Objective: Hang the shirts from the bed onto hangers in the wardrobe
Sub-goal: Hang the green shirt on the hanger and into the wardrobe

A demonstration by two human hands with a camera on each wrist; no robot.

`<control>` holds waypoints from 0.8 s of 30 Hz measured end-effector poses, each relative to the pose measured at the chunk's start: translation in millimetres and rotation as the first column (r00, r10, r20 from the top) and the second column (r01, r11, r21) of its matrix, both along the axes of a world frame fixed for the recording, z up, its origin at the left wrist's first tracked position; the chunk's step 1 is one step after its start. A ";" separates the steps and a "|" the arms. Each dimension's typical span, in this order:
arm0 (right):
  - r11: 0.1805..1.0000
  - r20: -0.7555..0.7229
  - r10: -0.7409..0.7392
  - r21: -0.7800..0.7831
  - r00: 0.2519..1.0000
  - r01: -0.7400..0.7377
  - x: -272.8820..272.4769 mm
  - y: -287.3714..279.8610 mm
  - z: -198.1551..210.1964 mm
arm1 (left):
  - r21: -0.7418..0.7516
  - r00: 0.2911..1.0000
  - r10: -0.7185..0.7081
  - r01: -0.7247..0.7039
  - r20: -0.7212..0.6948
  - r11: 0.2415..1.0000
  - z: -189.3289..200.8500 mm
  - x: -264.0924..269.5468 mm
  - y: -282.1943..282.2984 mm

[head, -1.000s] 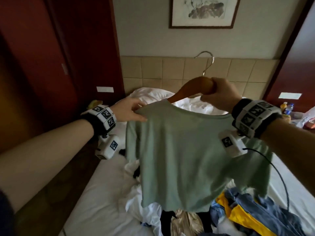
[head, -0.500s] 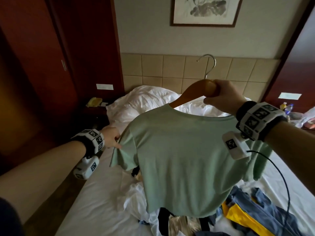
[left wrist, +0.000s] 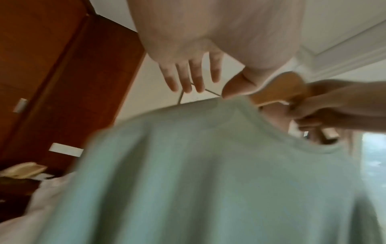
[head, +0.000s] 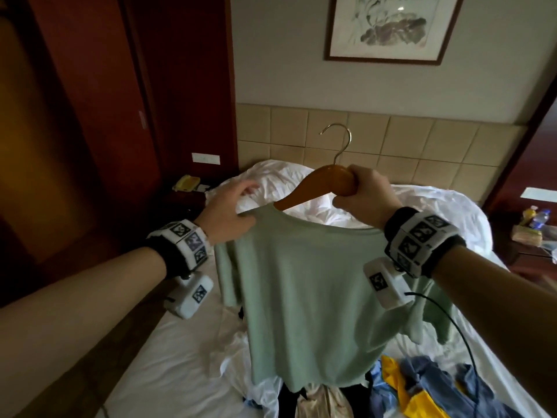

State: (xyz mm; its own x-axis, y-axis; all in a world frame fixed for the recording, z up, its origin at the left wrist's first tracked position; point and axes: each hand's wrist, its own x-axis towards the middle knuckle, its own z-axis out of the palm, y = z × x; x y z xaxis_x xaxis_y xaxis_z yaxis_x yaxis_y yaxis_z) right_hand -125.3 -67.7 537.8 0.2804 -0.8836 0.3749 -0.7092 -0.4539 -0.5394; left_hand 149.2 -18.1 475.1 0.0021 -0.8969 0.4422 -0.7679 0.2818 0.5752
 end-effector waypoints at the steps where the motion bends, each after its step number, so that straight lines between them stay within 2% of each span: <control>1: 1.000 -0.008 0.024 0.000 1.000 -0.024 9.8 1.6 0.0 | -0.057 1.000 -0.006 0.005 -0.011 0.998 7.3 -12.4 4.6; 3: 0.996 -0.013 0.090 -0.007 0.996 -0.090 32.6 5.0 -1.8 | -0.121 0.999 0.046 -0.047 -0.010 0.992 17.5 -31.8 12.6; 6: 0.975 -0.005 0.221 -0.014 0.975 -0.221 74.1 14.6 -5.7 | -0.121 0.977 0.208 -0.212 -0.040 0.970 24.3 -42.6 25.3; 9: 0.943 0.024 0.329 0.032 0.944 -0.330 114.5 32.4 -11.3 | -0.083 0.888 0.444 -0.454 -0.117 0.887 24.3 -29.0 44.2; 11: 0.915 0.045 0.399 0.033 0.916 -0.401 135.6 46.2 -14.7 | -0.048 0.832 0.533 -0.545 -0.154 0.837 23.6 -12.8 61.2; 13: 0.868 0.039 0.494 0.038 0.869 -0.495 152.3 60.8 -14.6 | -0.026 0.804 0.572 -0.583 -0.161 0.812 25.1 10.8 83.7; 15: 0.811 -0.033 0.584 0.055 0.811 -0.582 168.6 77.2 -10.5 | -0.022 0.760 0.635 -0.643 -0.140 0.765 31.3 43.9 114.8; 20: 0.722 -0.242 0.686 0.110 0.686 -0.683 206.3 114.8 -4.7 | 0.022 0.621 0.762 -0.772 -0.181 0.635 53.6 137.1 202.0; 24: 0.602 -0.299 0.783 0.147 0.545 -0.785 261.4 174.5 -4.5 | 0.055 0.551 0.811 -0.820 -0.197 0.570 62.1 206.3 286.7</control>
State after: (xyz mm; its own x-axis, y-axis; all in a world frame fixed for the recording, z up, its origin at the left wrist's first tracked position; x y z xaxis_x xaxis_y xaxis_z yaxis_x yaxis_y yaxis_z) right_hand 136.0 106.8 533.3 0.9568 -0.2548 0.1398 -0.1897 -0.9120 -0.3637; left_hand 355.6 268.6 537.3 0.8059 -0.4516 0.3829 -0.5636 -0.3871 0.7297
